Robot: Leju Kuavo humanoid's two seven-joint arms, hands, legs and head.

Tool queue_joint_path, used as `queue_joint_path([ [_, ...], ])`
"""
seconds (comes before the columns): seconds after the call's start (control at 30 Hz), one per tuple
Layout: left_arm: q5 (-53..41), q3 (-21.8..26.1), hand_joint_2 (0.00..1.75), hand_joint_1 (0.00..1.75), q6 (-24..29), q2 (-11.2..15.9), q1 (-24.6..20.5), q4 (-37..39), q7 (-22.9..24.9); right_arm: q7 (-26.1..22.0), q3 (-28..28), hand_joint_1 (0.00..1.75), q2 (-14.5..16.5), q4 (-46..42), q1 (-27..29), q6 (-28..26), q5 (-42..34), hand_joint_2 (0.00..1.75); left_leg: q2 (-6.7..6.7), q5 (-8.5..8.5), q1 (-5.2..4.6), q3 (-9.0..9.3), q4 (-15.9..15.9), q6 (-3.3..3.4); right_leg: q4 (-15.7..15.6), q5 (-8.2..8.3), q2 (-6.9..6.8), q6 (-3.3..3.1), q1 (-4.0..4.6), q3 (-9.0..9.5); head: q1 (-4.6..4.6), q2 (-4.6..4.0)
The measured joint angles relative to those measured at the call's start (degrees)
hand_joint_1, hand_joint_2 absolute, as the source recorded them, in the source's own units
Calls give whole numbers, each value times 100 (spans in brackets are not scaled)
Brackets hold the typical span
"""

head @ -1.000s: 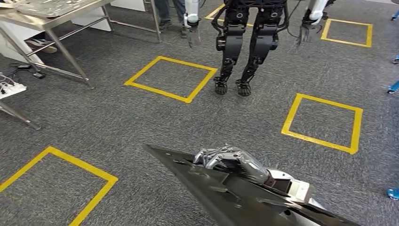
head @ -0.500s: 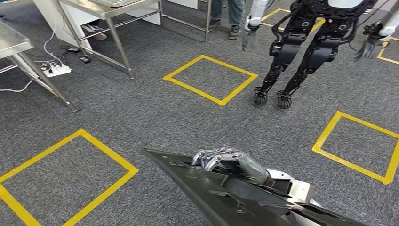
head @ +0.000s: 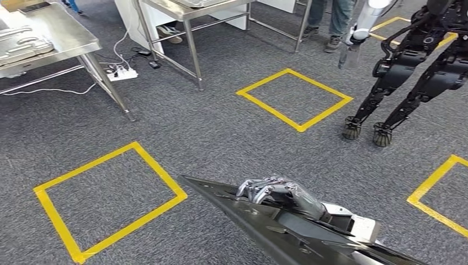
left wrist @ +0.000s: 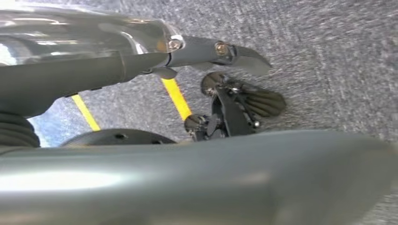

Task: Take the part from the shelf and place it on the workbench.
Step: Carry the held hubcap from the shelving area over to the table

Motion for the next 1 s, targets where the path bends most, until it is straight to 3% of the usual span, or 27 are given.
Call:
queue_joint_path([
  [0.07,8,1,0,0,-2,-2,-27,0,4,-5,-24,175,-4,0,48,34,15,175,270,-316,16,-359,710,-56,0,-40,-178,-27,7,35,-1,0],
  [0.1,16,1,0,0,-5,-2,-30,0,7,-6,-29,175,-6,1,67,56,22,175,329,-398,31,-511,1001,-78,0,-62,-267,-28,9,55,-1,0],
  [0.13,29,2,0,0,-11,-2,-24,0,9,-6,-30,175,-7,1,76,72,31,175,366,-375,44,-579,1117,-95,0,-87,-350,-23,9,81,-1,0],
  [0.17,43,5,0,0,-19,-2,-11,0,10,-2,-28,175,-4,0,78,85,39,175,399,-242,54,-534,1007,-105,1,-115,-426,-14,7,116,-1,0],
  [0.2,68,14,0,0,-30,1,3,0,9,8,-26,175,2,-1,71,91,45,175,453,-33,60,-390,700,-108,1,-148,-499,-3,5,160,-1,0],
  [0.27,118,45,0,0,-56,7,14,0,4,48,-20,175,31,-4,43,93,57,175,726,273,24,-57,6,-65,4,-218,-625,45,23,244,-2,0],
  [0.33,138,76,0,0,-78,11,9,0,5,94,-12,175,56,-21,11,88,64,175,925,307,-37,60,-281,22,-3,-270,-746,107,59,291,-1,0],
  [0.4,122,93,0,0,-81,12,24,-1,15,121,-8,175,58,-71,-11,69,56,175,837,285,-56,56,-308,100,-36,-306,-875,167,70,346,-1,0],
  [0.43,115,98,0,0,-80,13,40,-1,21,126,-10,175,55,-106,-19,56,49,175,768,285,-45,74,-328,134,-24,-350,-835,195,62,377,-1,0],
  [0.5,100,103,0,0,-80,15,41,-2,30,118,-19,175,43,-174,-18,39,28,175,630,290,-10,122,-368,204,294,-578,-524,223,43,279,6,0],
  [0.53,86,104,0,0,-84,16,30,-1,26,112,-22,175,32,-192,-12,39,21,175,557,286,-4,133,-374,229,631,-747,-324,219,39,117,8,0],
  [0.6,53,105,0,0,-103,16,6,0,2,103,-27,175,14,-204,5,39,10,175,390,277,-8,143,-373,255,1380,-1009,-155,208,46,-318,12,0],
  [0.63,41,105,0,0,-112,16,2,-1,-14,103,-27,175,10,-204,8,39,7,175,305,273,-12,152,-371,259,1568,-995,-136,203,51,-465,12,0],
  [0.67,36,105,0,0,-120,16,2,-1,-30,103,-27,175,9,-204,6,39,3,175,218,268,-14,167,-370,260,1540,-859,-125,194,53,-515,12,0],
  [0.73,33,108,0,0,-124,17,2,-1,-48,104,-28,175,9,-204,-6,39,-3,175,44,251,-12,205,-367,251,908,-345,4,163,50,-349,12,0],
  [0.8,29,110,0,0,-123,19,-10,0,-49,105,-30,175,9,-204,-14,39,-9,175,-113,234,-11,201,-347,218,281,-16,301,136,35,-149,9,0],
  [0.87,22,112,0,0,-121,20,-8,0,-43,107,-36,175,8,-207,-21,38,-14,175,-250,242,14,160,-345,153,103,-3,435,123,42,-89,5,0],
  [0.93,17,118,0,0,-116,34,15,-1,-36,108,-42,175,13,-226,-37,36,-24,175,-332,247,25,141,-358,75,55,-6,306,90,33,-51,3,0],
  [1.0,17,123,0,0,-109,47,15,-1,-33,108,-44,175,26,-252,-46,33,-35,175,-103,106,4,49,-157,8,13,-6,129,31,0,1,-13,0],
])
